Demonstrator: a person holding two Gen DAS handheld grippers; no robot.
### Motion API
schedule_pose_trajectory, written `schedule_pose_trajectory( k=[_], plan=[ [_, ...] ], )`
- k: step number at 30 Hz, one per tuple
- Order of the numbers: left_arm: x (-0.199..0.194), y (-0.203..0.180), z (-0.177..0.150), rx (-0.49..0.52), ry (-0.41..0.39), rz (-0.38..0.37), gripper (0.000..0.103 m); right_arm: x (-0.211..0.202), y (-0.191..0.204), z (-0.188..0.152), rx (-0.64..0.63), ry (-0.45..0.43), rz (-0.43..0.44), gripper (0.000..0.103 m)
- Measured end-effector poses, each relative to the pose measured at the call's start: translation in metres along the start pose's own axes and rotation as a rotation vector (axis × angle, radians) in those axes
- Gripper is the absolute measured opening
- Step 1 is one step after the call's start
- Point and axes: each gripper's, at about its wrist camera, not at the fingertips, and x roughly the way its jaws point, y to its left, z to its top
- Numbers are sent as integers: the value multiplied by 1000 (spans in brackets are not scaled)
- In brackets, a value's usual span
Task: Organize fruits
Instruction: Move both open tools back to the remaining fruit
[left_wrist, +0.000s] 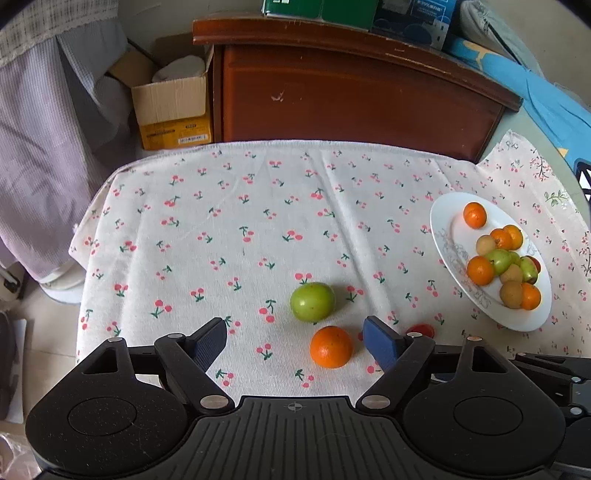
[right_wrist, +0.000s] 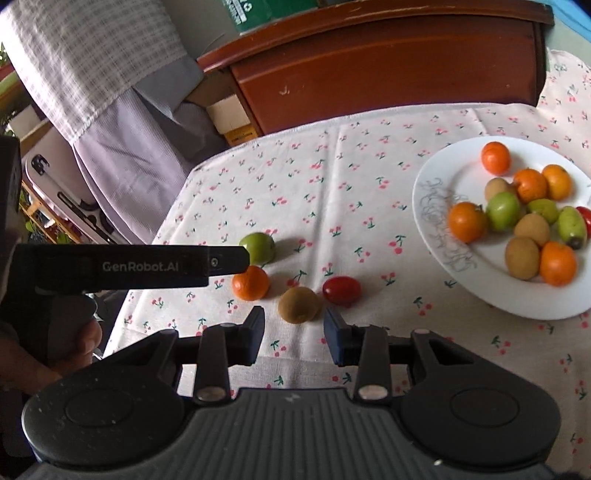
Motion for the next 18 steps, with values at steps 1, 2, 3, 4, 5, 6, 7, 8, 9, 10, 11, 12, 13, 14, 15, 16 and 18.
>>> schedule_pose_trajectory(
  k=[1, 2, 3, 4, 5, 6, 7, 8, 9, 10, 11, 12, 13, 14, 15, 16, 18],
  plan=[
    [1, 0, 0, -3, 3, 0, 82, 2, 1, -1, -2, 2, -5, 37],
    [1, 1, 0, -5, 6, 0, 82, 3, 1, -1, -3, 2, -11, 37],
    [3, 1, 0, -7, 9, 1, 82, 5, 2, -1, -4, 2, -18, 37],
    [3, 1, 0, -7, 13, 3, 82, 6, 1, 0, -4, 3, -22, 37],
    [4, 1, 0, -7, 15, 6, 82, 8, 1, 0, -3, 5, -24, 37],
    [5, 1, 0, -5, 18, 9, 82, 10, 2, 0, -3, 6, -27, 37],
    [6, 1, -1, -3, 20, 12, 82, 12, 3, 1, -5, 6, -30, 37],
    [7, 1, -1, -2, 22, 16, 82, 13, 4, 1, -10, 6, -36, 37],
    [7, 1, -1, -2, 24, 18, 82, 14, 6, 1, -20, 4, -44, 37],
    [8, 1, -2, -3, 26, 20, 82, 16, 7, 0, -31, 2, -50, 37],
    [8, 1, -2, -4, 28, 20, 82, 17, 8, 0, -41, 0, -57, 37],
    [8, 1, -2, -2, 29, 20, 82, 19, 10, -1, -50, 0, -63, 37],
    [9, 1, -2, 1, 30, 20, 82, 21, 10, -1, -56, 4, -68, 37],
    [9, 0, -3, 5, 31, 21, 82, 24, 11, -2, -62, 6, -75, 35],
    [10, 0, -3, 8, 31, 23, 82, 25, 12, -3, -67, -3, -82, 35],
    [10, -1, -4, 10, 32, 24, 82, 26, 13, -3, -75, -9, -90, 33],
    [12, -2, -4, 13, 34, 25, 82, 27, 15, -4, -95, -15, -101, 28]
  ],
)
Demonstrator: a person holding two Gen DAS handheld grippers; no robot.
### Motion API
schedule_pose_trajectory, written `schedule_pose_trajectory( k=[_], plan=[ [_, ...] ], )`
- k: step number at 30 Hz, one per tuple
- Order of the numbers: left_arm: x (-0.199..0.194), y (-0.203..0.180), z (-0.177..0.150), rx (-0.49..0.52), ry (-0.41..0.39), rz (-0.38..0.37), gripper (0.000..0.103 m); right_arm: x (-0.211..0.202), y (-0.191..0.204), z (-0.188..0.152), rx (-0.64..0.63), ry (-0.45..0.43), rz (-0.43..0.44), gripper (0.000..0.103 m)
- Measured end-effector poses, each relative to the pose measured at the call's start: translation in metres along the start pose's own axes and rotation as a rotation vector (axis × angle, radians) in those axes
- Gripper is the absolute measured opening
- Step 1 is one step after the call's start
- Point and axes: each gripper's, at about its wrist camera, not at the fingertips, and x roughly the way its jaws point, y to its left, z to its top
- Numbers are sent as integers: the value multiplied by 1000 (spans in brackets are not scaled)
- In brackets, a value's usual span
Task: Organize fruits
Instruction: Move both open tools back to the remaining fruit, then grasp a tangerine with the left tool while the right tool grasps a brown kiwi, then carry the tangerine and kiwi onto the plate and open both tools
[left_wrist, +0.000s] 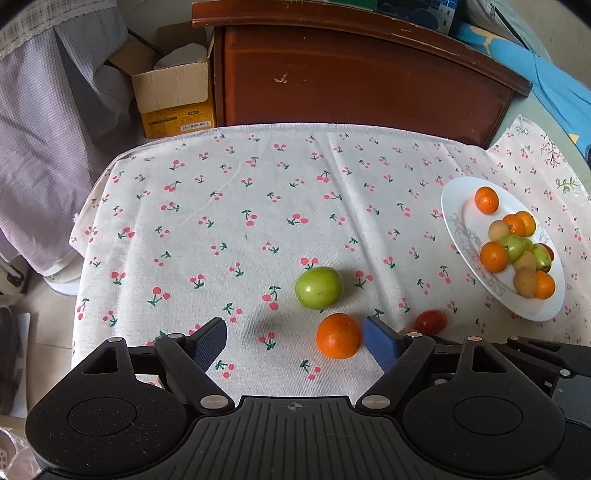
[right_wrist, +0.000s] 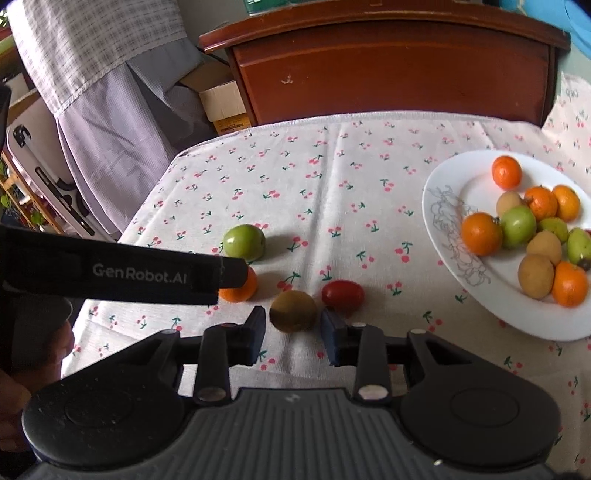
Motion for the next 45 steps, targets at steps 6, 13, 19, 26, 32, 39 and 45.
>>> schedule_pose_trajectory(
  k=[6, 13, 19, 26, 32, 39, 45],
  plan=[
    [2, -1, 0, 4, 2, -9, 80, -7, -5, 0, 18, 9, 9, 27],
    [2, -1, -5, 12, 8, -40, 80, -28, -20, 0, 70, -2, 23, 27],
    [4, -4, -14, 39, 18, -50, 80, -40, -35, -2, 142, 5, 35, 27],
    [6, -14, -10, 53, -38, -54, 70, -43, -38, 0, 169, -1, 41, 27],
    [10, -23, -12, 90, -42, -68, 32, -45, -43, 0, 189, 3, 46, 27],
    [3, -27, -11, 91, -64, -75, 26, -44, -50, 0, 237, 12, 58, 27],
    [-11, -34, 0, 70, -116, -118, 26, -52, -53, 5, 241, -20, 58, 27]
  ],
)
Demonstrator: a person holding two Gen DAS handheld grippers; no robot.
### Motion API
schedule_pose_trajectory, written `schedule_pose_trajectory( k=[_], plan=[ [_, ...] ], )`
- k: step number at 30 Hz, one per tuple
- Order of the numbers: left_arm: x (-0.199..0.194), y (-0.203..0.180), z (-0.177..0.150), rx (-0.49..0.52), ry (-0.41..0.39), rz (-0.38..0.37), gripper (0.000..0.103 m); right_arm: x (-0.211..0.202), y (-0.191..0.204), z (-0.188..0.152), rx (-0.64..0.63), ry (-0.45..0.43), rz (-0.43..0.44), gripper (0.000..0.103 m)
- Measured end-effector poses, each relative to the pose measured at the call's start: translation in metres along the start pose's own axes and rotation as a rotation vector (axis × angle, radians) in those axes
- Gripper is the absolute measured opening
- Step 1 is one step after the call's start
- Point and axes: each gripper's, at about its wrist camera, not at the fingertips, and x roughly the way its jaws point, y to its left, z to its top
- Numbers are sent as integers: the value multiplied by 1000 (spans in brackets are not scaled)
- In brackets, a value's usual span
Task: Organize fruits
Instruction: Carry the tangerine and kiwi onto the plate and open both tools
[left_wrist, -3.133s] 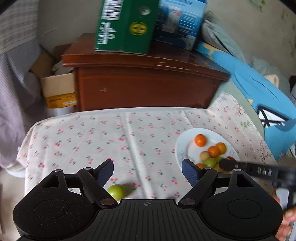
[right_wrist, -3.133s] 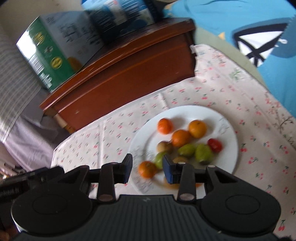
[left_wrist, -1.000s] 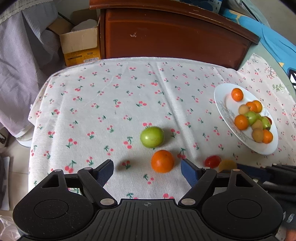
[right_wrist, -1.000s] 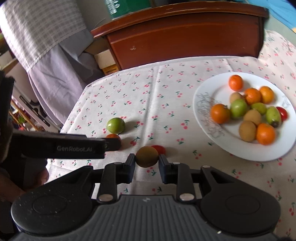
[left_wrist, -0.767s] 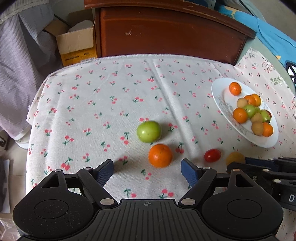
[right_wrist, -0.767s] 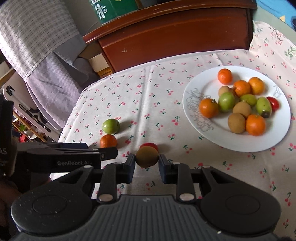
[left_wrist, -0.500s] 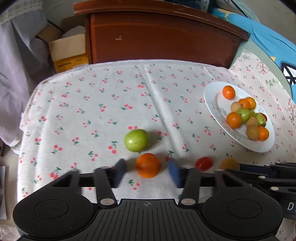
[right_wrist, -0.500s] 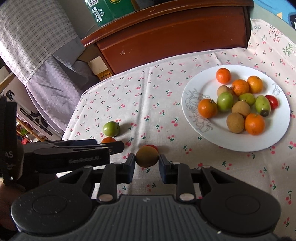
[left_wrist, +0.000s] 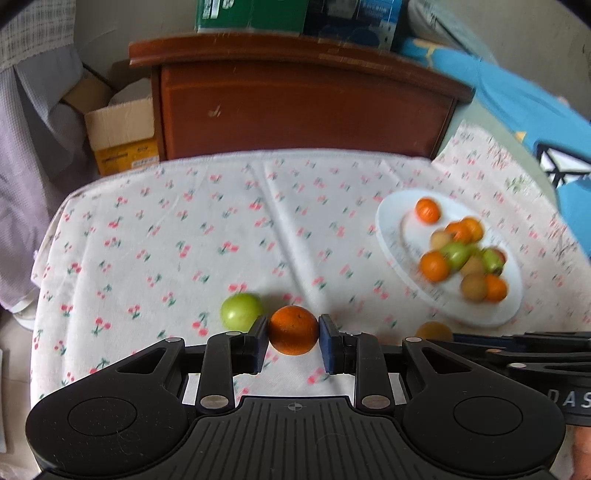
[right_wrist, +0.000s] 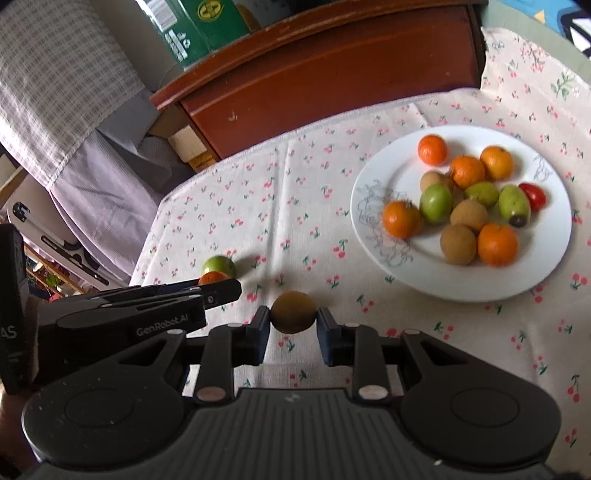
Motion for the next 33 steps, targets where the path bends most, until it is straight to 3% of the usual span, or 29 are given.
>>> schedule_pose_trajectory(
  k=[10, 17, 33],
  plan=[
    [-12, -32, 29, 42, -89, -74, 26, -39, -14, 31, 50, -143, -11, 27],
    [-12, -49, 47, 65, -121, -118, 26, -68, -35, 55, 89, -230, -77, 27],
    [39, -69, 62, 68, -53, -185, 26, -55, -83, 64, 249, -199, -146, 27]
  ],
)
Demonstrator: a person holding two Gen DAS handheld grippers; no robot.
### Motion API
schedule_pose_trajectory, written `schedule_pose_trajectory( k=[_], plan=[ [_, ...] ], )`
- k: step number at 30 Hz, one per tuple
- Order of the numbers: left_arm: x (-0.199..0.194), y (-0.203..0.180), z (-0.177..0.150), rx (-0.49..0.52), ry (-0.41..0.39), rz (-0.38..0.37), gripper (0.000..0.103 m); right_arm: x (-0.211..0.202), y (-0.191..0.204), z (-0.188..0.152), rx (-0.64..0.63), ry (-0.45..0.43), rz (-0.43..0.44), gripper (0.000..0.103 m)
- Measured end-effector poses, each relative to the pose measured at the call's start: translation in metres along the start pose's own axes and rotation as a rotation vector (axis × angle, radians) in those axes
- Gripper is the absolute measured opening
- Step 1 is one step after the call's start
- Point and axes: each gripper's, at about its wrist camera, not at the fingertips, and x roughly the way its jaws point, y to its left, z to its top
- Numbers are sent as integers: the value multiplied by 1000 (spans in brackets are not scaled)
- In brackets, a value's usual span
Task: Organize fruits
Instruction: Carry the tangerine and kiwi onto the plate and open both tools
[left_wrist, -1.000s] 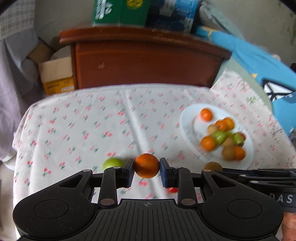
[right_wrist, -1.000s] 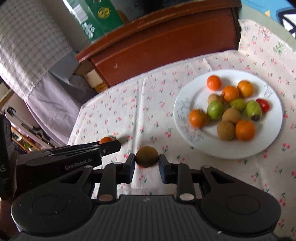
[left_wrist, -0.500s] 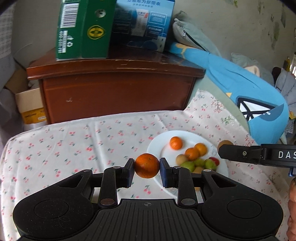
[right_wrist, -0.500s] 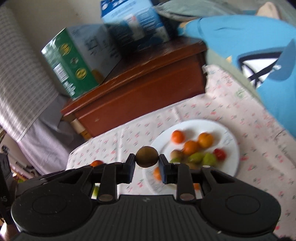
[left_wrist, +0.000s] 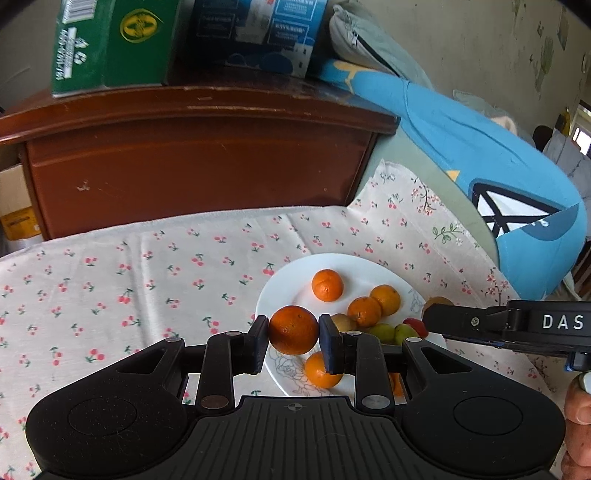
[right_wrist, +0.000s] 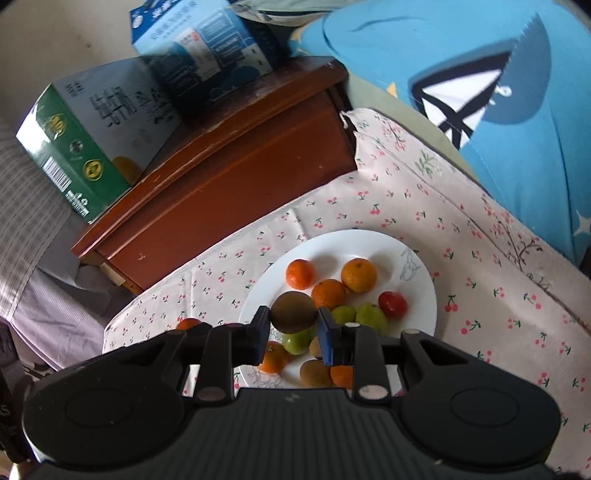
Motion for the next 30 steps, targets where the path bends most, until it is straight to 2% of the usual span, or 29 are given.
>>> schedule_pose_trajectory(
  k=[9, 15, 17, 19, 23, 25, 30],
  plan=[
    [29, -3, 2, -10, 43, -22, 26, 17, -13, -1, 86, 38, -28, 27],
    [36, -10, 5, -8, 34, -47, 29, 21, -15, -1, 95, 32, -40, 30],
    [34, -13, 7, 1, 25, -38, 37, 21, -15, 0, 95, 22, -50, 30],
    [29, -14, 8, -8, 8, -18, 66, 20, -16, 1, 111, 14, -47, 30],
    [15, -13, 15, -11, -23, -1, 74, 16, -19, 6, 132, -4, -26, 31],
    [8, -11, 18, -11, -31, 14, 81, 14, -19, 8, 131, -15, -17, 31],
    [-3, -4, 21, -13, -8, 37, 82, 10, -16, 10, 104, -36, -21, 34]
  ],
)
